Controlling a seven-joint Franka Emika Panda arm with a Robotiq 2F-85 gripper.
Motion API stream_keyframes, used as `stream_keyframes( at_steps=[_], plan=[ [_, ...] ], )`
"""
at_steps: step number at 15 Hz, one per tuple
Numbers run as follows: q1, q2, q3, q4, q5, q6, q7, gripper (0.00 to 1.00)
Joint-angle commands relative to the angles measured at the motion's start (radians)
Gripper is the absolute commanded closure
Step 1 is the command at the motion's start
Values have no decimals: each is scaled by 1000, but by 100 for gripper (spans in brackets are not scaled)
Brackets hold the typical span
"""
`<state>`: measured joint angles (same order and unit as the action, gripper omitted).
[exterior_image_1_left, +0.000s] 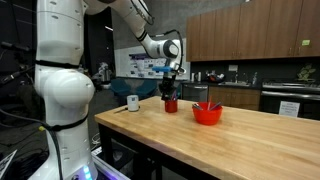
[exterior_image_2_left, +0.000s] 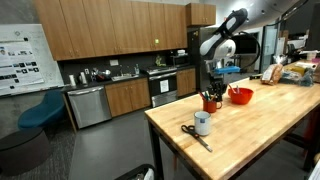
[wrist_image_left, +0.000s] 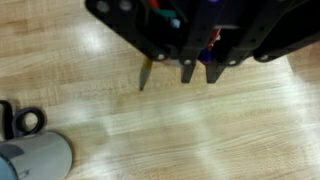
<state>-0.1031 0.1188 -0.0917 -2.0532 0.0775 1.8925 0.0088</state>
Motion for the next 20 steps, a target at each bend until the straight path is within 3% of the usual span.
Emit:
stream_keyframes(
  at_steps=[1, 11, 20],
  plan=[
    [8, -26, 4, -9, -13, -28, 3, 100],
    [2, -111, -4, 67, -7, -113, -32, 97],
    [-51, -83, -62, 204, -73, -166, -1, 97]
  ],
)
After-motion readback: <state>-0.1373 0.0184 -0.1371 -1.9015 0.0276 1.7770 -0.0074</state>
